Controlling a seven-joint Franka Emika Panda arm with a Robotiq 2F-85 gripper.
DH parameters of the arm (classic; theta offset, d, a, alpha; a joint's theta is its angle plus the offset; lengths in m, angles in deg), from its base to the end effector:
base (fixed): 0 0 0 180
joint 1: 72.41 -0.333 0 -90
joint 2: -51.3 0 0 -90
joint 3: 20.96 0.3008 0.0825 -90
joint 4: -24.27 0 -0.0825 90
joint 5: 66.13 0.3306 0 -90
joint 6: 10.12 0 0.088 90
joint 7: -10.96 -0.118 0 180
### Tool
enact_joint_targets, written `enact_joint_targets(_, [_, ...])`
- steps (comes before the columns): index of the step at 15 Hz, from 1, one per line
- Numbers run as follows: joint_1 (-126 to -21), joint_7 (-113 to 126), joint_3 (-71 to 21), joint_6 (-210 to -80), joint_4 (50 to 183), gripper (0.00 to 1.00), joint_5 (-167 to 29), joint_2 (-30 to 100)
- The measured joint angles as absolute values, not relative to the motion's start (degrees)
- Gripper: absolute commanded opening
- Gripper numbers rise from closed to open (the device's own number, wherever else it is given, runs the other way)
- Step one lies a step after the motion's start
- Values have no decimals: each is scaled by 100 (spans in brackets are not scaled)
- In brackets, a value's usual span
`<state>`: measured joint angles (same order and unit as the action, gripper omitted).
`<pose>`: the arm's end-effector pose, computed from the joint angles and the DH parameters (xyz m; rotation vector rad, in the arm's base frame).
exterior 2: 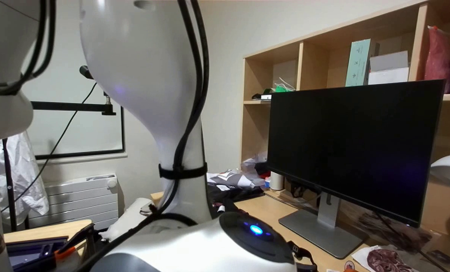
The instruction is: Put the yellow object in the open drawer
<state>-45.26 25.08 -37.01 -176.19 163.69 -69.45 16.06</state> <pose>0.3027 -0.3044 0.0903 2.9734 -0.6207 -0.3026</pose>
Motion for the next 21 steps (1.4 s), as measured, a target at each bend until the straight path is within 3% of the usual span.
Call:
enact_joint_targets(12, [-4403,3423,-3673,-19775,17193,12,-8346,1061])
enact_joint_targets(13, [-4376,3442,-3674,-19791,17185,56,-8376,1039])
enact_joint_targets(15, [-4302,3457,-3673,-19792,17147,62,-8409,1014])
enact_joint_targets(21, [-3870,3458,-3548,-19791,16971,98,-8447,983])
